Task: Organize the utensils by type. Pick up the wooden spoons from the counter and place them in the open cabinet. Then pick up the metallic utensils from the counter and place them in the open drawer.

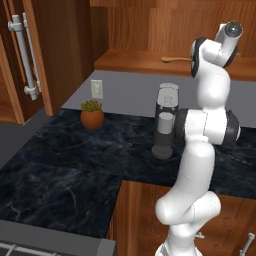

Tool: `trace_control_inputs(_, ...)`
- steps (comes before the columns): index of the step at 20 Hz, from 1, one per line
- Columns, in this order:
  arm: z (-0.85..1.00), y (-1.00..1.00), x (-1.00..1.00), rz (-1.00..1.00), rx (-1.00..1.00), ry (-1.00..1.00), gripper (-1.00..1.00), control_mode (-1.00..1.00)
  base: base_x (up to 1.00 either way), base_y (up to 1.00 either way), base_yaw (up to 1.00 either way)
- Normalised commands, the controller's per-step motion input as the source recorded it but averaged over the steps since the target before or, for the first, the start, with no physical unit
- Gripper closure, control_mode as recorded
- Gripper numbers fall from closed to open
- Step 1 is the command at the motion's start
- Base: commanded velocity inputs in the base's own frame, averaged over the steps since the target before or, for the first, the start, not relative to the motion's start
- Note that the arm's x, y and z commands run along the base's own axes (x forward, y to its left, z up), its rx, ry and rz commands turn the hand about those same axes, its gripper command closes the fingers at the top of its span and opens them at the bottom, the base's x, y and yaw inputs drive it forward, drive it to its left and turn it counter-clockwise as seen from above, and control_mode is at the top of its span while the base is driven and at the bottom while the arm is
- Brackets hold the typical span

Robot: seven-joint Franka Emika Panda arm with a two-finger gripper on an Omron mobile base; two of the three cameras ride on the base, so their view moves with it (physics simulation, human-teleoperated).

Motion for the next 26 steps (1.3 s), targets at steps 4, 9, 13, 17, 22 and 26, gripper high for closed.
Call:
trace_control_inputs(4,-0.27,-0.11,0.13,0.04,0.01,0.00,-1.00,-1.00,0.00,0.00,0.00)
trace_control_inputs(9,-0.29,-0.04,0.07,0.01,0.02,0.00,-1.00,-1.00,0.00,0.00,0.00)
trace_control_inputs(13,-0.27,-0.01,0.04,0.00,0.06,-0.07,-1.00,-1.00,0.00,0.00,0.00)
trace_control_inputs(17,-0.26,0.00,0.11,0.00,0.10,-0.09,-1.00,-1.00,0.00,0.00,0.00)
trace_control_inputs(22,-0.20,0.00,0.12,0.00,0.16,0.00,-1.00,-1.00,0.00,0.00,0.00)
trace_control_inputs(26,-0.18,0.09,0.10,-0.06,0.21,-0.01,-1.00,-1.00,0.00,0.00,0.00)
